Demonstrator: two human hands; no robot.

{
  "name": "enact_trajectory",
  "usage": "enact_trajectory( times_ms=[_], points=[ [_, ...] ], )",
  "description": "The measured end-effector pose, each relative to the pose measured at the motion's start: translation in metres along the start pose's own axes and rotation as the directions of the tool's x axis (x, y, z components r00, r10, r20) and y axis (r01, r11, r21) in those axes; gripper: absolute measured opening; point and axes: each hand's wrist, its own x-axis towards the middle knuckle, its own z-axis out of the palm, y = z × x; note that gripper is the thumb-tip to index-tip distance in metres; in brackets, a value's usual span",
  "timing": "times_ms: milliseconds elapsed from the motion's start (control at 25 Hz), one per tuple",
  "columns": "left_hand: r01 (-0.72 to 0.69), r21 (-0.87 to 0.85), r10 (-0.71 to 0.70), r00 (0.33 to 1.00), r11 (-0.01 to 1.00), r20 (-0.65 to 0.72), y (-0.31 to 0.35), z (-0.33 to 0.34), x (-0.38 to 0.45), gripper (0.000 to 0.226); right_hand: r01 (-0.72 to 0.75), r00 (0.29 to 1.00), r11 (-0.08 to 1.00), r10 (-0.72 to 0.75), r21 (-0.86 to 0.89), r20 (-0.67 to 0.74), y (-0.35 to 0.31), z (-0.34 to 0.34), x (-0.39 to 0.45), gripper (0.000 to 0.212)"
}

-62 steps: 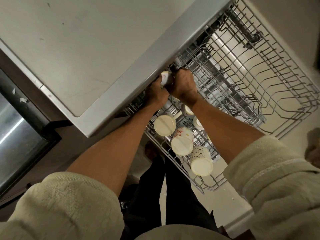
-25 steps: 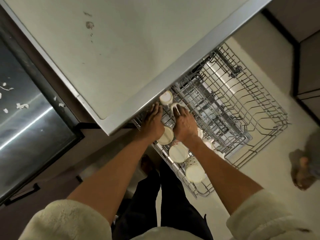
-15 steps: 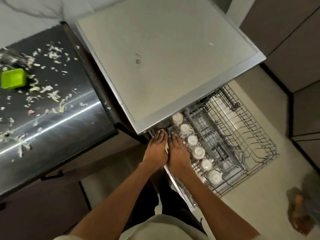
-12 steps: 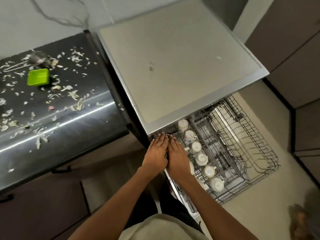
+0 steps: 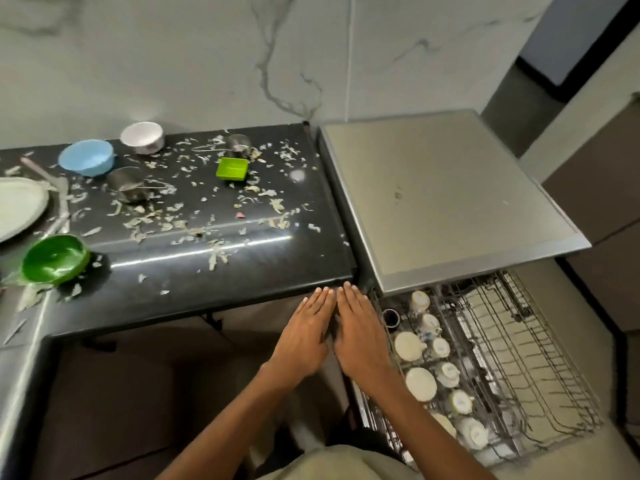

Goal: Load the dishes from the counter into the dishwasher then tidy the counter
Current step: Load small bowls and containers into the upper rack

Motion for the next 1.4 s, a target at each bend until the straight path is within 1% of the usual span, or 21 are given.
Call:
enact_trajectory(
  times_ms=[40, 160, 200, 280, 320, 400, 440, 520, 600, 760, 840, 1040, 1240, 1280, 1400],
  points=[
    [0.01, 0.002, -0.01, 1.0, 1.0, -0.026, -0.009, -0.009, -0.007, 0.08, 0.041, 0.999, 0.999, -0.041, -0.013, -0.022, -0.015, 0.005, 0.005, 0.057],
    [0.087, -0.006, -0.087, 0.988, 0.996, -0.126, -0.042, -0.042, -0.032, 0.077, 0.168, 0.984, 0.985, -0.17, -0.03, -0.052, -0.071, 0.014, 0.022, 0.053],
    [0.11, -0.011, -0.111, 0.981, 0.994, -0.162, -0.053, -0.052, -0.04, 0.074, 0.195, 0.98, 0.98, -0.196, -0.029, -0.033, -0.089, 0.015, 0.028, 0.055],
    [0.147, -0.02, -0.148, 0.964, 0.989, -0.22, -0.072, -0.073, -0.053, 0.07, 0.249, 0.969, 0.968, -0.249, -0.015, 0.006, -0.122, 0.017, 0.04, 0.066],
    [0.161, -0.021, -0.161, 0.957, 0.987, -0.24, -0.08, -0.081, -0.056, 0.07, 0.274, 0.962, 0.962, -0.274, -0.018, 0.012, -0.133, 0.02, 0.046, 0.066],
    [0.192, -0.026, -0.192, 0.94, 0.981, -0.284, -0.095, -0.096, -0.061, 0.075, 0.33, 0.944, 0.943, -0.329, -0.049, 0.033, -0.151, 0.026, 0.058, 0.06],
    [0.213, -0.026, -0.211, 0.929, 0.977, -0.305, -0.103, -0.103, -0.062, 0.078, 0.359, 0.933, 0.932, -0.357, -0.051, 0.042, -0.16, 0.03, 0.066, 0.062],
    [0.254, -0.036, -0.251, 0.908, 0.966, -0.336, -0.121, -0.115, -0.064, 0.082, 0.41, 0.911, 0.911, -0.408, -0.038, 0.059, -0.176, 0.037, 0.083, 0.066],
    [0.297, -0.052, -0.296, 0.89, 0.953, -0.348, -0.138, -0.123, -0.068, 0.082, 0.443, 0.894, 0.896, -0.439, -0.023, 0.085, -0.194, 0.046, 0.1, 0.063],
    [0.389, -0.092, -0.395, 0.842, 0.916, -0.367, -0.172, -0.138, -0.067, 0.067, 0.499, 0.86, 0.866, -0.501, 0.043, 0.1, -0.227, 0.062, 0.129, 0.06],
    [0.442, -0.103, -0.444, 0.806, 0.891, -0.391, -0.191, -0.15, -0.064, 0.065, 0.543, 0.827, 0.834, -0.551, 0.095, 0.111, -0.244, 0.071, 0.15, 0.061],
    [0.58, -0.146, -0.576, 0.684, 0.802, -0.448, -0.235, -0.18, -0.067, 0.073, 0.648, 0.73, 0.739, -0.672, 0.184, 0.128, -0.296, 0.102, 0.2, 0.062],
    [0.714, -0.227, -0.693, 0.469, 0.663, -0.548, -0.271, -0.21, -0.083, 0.077, 0.781, 0.569, 0.587, -0.81, 0.213, 0.144, -0.357, 0.141, 0.237, 0.056],
    [0.732, -0.23, -0.703, 0.44, 0.641, -0.558, -0.278, -0.213, -0.088, 0.078, 0.794, 0.547, 0.568, -0.823, 0.219, 0.153, -0.366, 0.147, 0.239, 0.055],
    [0.751, -0.256, -0.722, 0.392, 0.609, -0.571, -0.289, -0.22, -0.096, 0.076, 0.814, 0.507, 0.534, -0.845, 0.227, 0.169, -0.383, 0.159, 0.245, 0.058]
  ],
)
